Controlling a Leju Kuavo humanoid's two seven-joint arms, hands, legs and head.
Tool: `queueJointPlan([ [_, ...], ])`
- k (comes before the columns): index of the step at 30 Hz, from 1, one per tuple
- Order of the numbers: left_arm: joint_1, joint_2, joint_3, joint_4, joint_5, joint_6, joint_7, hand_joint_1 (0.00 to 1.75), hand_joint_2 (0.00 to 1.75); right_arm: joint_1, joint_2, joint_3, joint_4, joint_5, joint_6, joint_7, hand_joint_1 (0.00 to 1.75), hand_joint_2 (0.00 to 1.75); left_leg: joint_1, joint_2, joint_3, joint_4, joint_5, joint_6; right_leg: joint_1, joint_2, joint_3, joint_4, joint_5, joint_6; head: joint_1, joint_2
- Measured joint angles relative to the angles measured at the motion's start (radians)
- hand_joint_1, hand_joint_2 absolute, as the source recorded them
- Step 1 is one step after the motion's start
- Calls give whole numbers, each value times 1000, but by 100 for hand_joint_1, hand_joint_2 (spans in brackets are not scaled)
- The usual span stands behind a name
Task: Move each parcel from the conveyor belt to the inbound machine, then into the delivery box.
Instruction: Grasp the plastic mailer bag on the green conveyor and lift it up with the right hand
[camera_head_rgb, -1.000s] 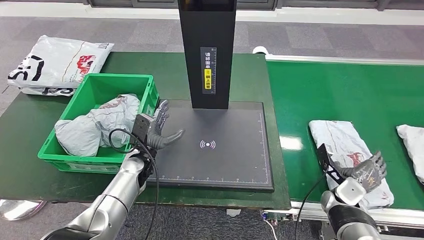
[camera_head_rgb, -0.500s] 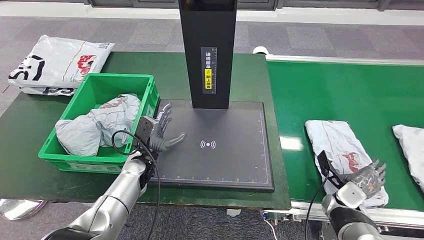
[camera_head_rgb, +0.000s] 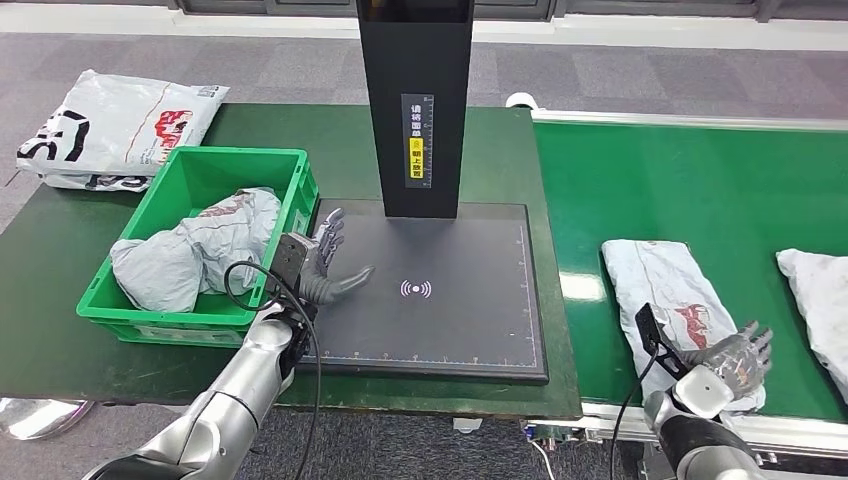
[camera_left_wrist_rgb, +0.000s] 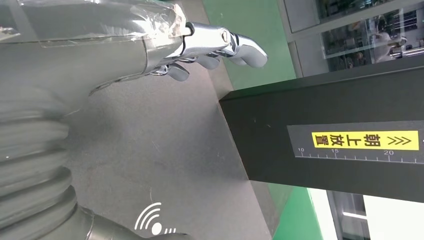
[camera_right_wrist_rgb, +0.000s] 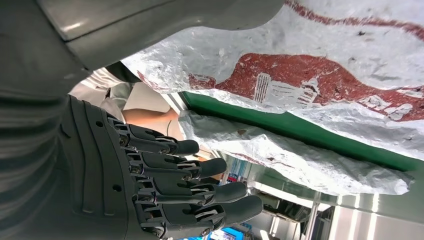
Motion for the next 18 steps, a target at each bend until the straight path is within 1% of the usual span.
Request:
queueJointPlan([
  [1, 0, 0, 0, 0, 0, 0, 0, 0, 175, 0, 0, 0, 0, -5, 9, -4, 147, 175, 0, 0, 0, 0, 0, 0, 0, 0, 0, 0, 0, 0, 0, 0],
  [2, -1, 0, 0, 1, 0, -2, 1, 0, 175, 1, 0, -1, 2, -21, 42, -18, 175, 175, 0, 0, 0, 0, 0, 0, 0, 0, 0, 0, 0, 0, 0, 0],
  [3, -1, 0, 0, 2, 0, -5, 3, 0, 175, 3, 1, -3, 5, -46, 106, -39, 175, 175, 0, 0, 0, 0, 0, 0, 0, 0, 0, 0, 0, 0, 0, 0],
  [5, -4, 0, 0, 6, 1, -11, 6, 0, 175, 12, 8, -16, 9, -96, 264, -88, 175, 175, 1, 1, 1, 0, 0, 0, 1, 0, 1, 0, 0, 0, 0, 0],
  [6, -5, 1, 0, 8, 3, -12, 7, 0, 175, 15, 14, -24, 10, -108, 325, -103, 175, 175, 1, 2, 2, 0, -1, 0, 1, 1, 2, 0, 0, 0, 0, 0],
  [7, -7, 2, 0, 10, 4, -13, 8, 0, 175, 17, 19, -32, 10, -110, 357, -109, 175, 175, 1, 3, 3, 0, -1, 0, 1, 2, 3, 0, 0, 0, 0, 0],
  [10, -12, 1, 0, 15, 7, -13, 8, 0, 175, 14, 28, -46, 9, -107, 386, -111, 175, 175, 1, 4, 6, 0, -2, 0, 2, 3, 6, -1, -1, 0, 0, 0],
  [18, -15, 0, 0, 18, 8, -13, 8, 0, 175, 6, 31, -66, 10, -100, 403, -108, 175, 175, 2, 4, 9, 0, -2, 0, 2, 3, 8, -1, 0, 0, 0, 0],
])
